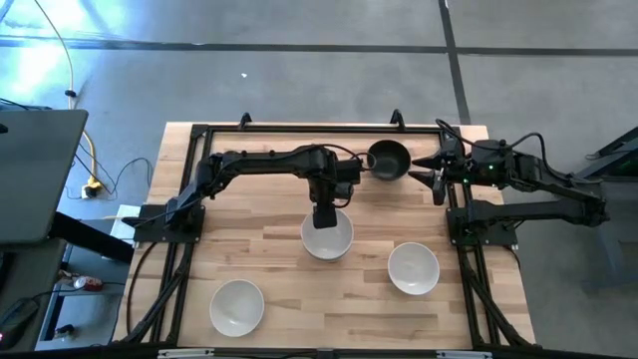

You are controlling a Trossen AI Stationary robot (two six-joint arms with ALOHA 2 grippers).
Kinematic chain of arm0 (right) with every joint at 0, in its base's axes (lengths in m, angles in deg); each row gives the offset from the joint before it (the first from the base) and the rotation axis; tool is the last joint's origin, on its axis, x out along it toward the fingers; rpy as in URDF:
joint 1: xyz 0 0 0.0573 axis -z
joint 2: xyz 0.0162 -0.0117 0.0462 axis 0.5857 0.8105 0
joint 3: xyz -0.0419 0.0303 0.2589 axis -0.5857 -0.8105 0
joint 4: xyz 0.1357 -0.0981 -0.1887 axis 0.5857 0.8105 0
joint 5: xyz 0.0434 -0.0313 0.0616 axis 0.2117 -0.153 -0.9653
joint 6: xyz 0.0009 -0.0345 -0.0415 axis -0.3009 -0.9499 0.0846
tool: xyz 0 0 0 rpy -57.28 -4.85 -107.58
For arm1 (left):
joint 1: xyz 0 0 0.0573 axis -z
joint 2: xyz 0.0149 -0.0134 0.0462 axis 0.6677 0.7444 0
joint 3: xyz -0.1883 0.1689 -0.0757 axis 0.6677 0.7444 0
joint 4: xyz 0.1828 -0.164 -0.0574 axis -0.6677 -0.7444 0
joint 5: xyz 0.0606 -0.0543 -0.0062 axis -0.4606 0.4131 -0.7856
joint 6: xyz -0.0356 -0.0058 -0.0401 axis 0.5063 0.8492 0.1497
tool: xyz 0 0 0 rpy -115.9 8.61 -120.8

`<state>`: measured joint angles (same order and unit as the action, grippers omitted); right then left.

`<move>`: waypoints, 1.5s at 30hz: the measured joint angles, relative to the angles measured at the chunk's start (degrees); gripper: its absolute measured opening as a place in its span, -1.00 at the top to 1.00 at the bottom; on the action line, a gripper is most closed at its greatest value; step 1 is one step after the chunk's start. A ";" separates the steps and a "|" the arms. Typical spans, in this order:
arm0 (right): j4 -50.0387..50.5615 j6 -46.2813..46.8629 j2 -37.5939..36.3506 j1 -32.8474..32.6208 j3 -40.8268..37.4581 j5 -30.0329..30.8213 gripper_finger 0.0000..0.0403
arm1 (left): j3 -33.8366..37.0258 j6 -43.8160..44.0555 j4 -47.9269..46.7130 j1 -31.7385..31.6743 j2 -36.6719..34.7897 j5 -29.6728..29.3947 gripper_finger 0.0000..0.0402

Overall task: Nest bowls inside each other
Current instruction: Stack the black bowl on top of the top left white bowl

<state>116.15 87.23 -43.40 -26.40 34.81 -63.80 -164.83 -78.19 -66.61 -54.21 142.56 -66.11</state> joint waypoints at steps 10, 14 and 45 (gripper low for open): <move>1.17 2.02 -0.01 -0.01 0.00 0.70 0.15 | -2.83 -0.59 -1.31 -0.80 -0.16 0.04 0.01; 9.31 8.70 -0.01 0.02 0.00 7.98 0.15 | -8.30 -1.11 -2.13 -2.54 -0.22 -0.11 0.01; 15.35 29.68 21.05 31.84 -0.04 1.21 0.15 | -11.72 -2.02 -0.27 -17.77 -26.36 -12.11 0.00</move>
<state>131.50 116.92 -22.35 5.44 34.76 -62.59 -176.54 -80.21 -66.88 -71.97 116.20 -78.22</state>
